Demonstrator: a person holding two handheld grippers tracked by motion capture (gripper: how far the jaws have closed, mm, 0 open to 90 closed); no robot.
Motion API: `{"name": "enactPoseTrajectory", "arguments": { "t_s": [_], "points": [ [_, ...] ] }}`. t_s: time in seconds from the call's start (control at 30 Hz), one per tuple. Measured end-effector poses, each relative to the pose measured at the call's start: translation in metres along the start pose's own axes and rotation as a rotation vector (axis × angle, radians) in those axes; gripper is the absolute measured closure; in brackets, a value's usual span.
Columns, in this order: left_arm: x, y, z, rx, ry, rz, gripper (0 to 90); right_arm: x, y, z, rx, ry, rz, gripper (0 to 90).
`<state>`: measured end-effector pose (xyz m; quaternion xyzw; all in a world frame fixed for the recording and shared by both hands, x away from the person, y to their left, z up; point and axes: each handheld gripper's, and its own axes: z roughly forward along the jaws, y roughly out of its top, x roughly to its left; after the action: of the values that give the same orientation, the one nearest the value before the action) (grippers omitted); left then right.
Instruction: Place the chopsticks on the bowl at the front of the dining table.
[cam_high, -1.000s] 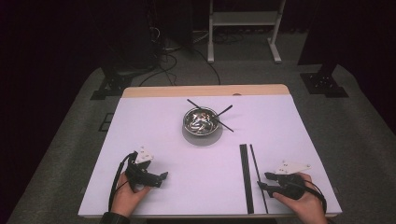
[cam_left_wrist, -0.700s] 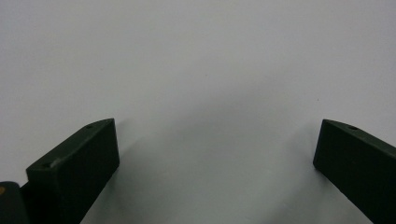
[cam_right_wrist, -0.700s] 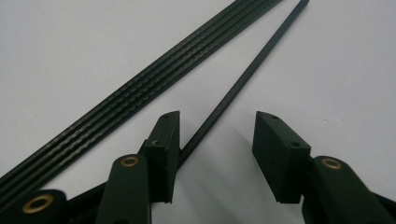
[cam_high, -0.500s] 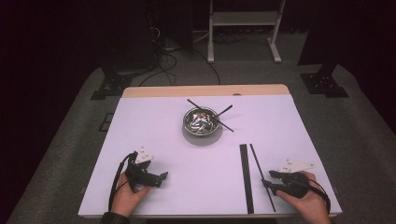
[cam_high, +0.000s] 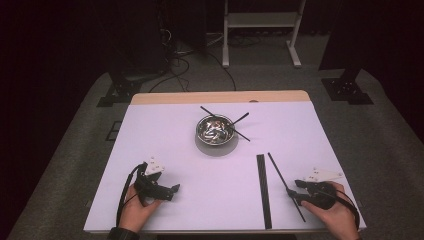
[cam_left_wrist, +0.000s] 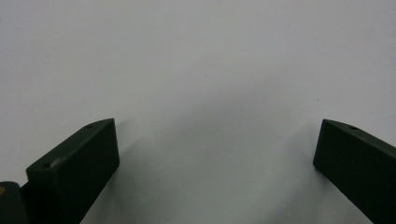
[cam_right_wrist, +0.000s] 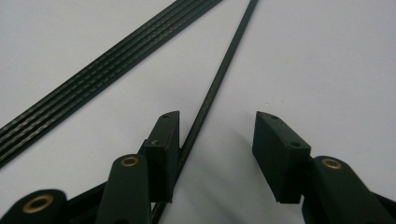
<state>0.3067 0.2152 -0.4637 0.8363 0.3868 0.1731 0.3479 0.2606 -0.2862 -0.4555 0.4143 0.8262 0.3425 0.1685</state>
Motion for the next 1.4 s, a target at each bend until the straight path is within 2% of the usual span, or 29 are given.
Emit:
{"name": "enactPoseTrajectory", "arguments": {
  "t_s": [1.4],
  "points": [
    [0.0,0.0,0.0,0.0,0.001,-0.001,0.0,-0.035,-0.004,-0.006,0.006,-0.089,0.055,50.7]
  ]
}}
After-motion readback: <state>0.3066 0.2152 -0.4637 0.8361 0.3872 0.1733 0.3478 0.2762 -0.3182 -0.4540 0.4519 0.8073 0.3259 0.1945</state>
